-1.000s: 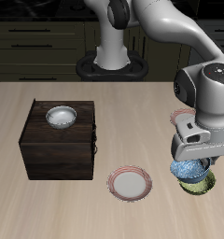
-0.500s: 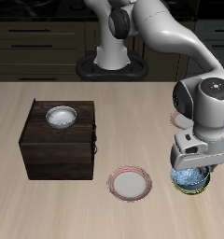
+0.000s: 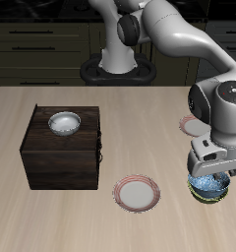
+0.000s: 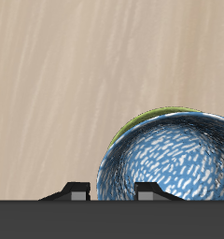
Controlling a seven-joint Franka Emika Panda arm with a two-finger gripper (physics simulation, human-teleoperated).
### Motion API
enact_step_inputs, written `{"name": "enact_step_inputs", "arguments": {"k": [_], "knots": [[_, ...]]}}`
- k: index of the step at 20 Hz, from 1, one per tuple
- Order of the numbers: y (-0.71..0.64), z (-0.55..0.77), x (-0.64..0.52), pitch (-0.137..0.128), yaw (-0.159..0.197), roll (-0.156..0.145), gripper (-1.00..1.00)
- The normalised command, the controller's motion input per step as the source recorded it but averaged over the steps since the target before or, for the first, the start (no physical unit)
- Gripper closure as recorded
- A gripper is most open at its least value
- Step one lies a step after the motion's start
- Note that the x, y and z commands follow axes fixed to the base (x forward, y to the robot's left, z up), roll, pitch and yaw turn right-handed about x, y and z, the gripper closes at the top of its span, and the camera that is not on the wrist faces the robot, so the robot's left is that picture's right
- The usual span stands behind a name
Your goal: Stack the blue bowl on the green bowl
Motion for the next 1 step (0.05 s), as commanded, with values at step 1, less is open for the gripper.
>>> {"name": "enact_step_inputs", "arguments": {"k": [1], "knots": [[0.06, 0.13, -0.15, -0.058, 0.059, 0.043, -1.00]]}}
